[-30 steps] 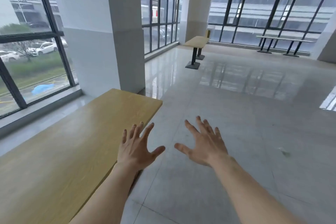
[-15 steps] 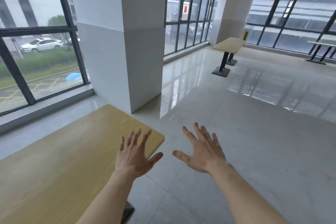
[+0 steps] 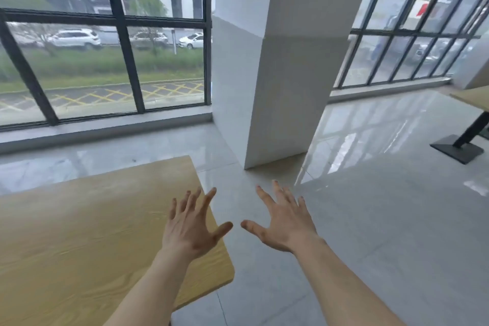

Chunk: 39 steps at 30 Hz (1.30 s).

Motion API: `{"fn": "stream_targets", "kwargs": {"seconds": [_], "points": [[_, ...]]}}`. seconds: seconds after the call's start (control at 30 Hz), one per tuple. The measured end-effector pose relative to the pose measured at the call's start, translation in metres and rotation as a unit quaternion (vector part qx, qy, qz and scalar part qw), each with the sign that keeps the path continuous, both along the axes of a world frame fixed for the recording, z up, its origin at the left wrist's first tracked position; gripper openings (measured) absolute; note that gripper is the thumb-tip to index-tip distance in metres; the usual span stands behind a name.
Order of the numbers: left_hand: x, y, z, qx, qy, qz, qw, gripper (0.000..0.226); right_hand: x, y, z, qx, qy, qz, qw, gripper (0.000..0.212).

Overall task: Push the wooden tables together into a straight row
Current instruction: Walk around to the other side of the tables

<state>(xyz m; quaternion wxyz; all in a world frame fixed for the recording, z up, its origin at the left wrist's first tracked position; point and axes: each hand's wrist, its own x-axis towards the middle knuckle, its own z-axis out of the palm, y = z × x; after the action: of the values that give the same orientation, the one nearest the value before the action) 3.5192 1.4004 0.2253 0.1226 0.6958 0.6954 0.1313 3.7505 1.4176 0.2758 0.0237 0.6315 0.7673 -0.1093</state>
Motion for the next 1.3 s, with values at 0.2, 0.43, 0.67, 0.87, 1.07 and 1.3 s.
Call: {"fn": "stream_targets", "kwargs": {"seconds": [0.2, 0.43, 0.67, 0.87, 1.07, 1.3], "points": [[0.008, 0.114, -0.027, -0.010, -0.020, 0.104, 0.994, 0.097, -0.005, 0.156, -0.027, -0.002, -0.009, 0.105, 0.994, 0.100], [-0.013, 0.191, -0.033, -0.034, -0.045, 0.251, 0.966, 0.095, -0.054, 0.302, -0.032, -0.020, -0.032, 0.252, 0.967, 0.100], [-0.041, 0.191, -0.042, -0.044, -0.012, 0.440, 0.897, 0.096, -0.149, 0.369, -0.042, -0.039, -0.003, 0.456, 0.889, 0.100], [-0.003, 0.175, -0.046, -0.065, 0.005, 0.612, 0.788, 0.097, -0.192, 0.395, -0.063, -0.055, -0.024, 0.620, 0.782, 0.102], [0.085, 0.167, -0.044, -0.088, -0.027, 0.733, 0.674, 0.098, -0.198, 0.393, -0.066, -0.056, -0.059, 0.737, 0.671, 0.104], [0.131, 0.156, -0.060, -0.097, -0.034, 0.787, 0.608, 0.097, -0.200, 0.372, -0.080, -0.041, -0.061, 0.799, 0.596, 0.107]]}}
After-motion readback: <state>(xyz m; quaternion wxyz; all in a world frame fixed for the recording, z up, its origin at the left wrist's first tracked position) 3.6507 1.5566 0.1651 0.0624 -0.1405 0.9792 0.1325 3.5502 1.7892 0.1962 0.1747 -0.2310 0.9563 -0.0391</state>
